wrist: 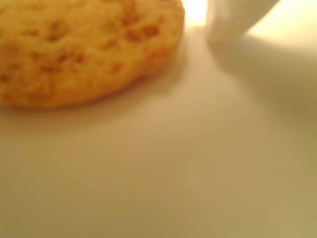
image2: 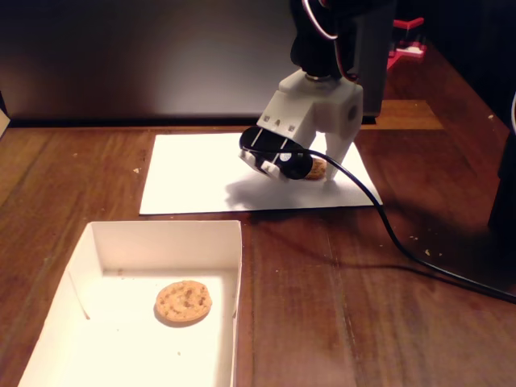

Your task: Grasp a mini cookies block and put it in the white box.

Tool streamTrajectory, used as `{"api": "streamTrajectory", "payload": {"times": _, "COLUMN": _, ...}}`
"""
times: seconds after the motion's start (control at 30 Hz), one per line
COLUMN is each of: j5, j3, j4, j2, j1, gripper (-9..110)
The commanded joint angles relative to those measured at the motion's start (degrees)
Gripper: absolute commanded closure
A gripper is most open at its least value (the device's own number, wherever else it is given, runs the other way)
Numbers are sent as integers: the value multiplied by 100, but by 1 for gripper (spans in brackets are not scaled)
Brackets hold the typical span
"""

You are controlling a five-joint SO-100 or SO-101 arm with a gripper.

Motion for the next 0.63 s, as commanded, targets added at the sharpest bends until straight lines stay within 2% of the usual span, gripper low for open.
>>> {"api": "streamTrajectory", "payload": {"times": 0.0, "j5": 26, "j3": -35, "j4": -53, "j2": 290, "j1": 26, "gripper": 72}}
{"api": "streamTrajectory", "payload": {"times": 0.37, "j5": -229, "j3": -26, "j4": -97, "j2": 185, "j1": -44, "gripper": 70}}
{"api": "streamTrajectory", "payload": {"times": 0.6, "j5": -246, "j3": -26, "j4": -123, "j2": 167, "j1": -18, "gripper": 83}}
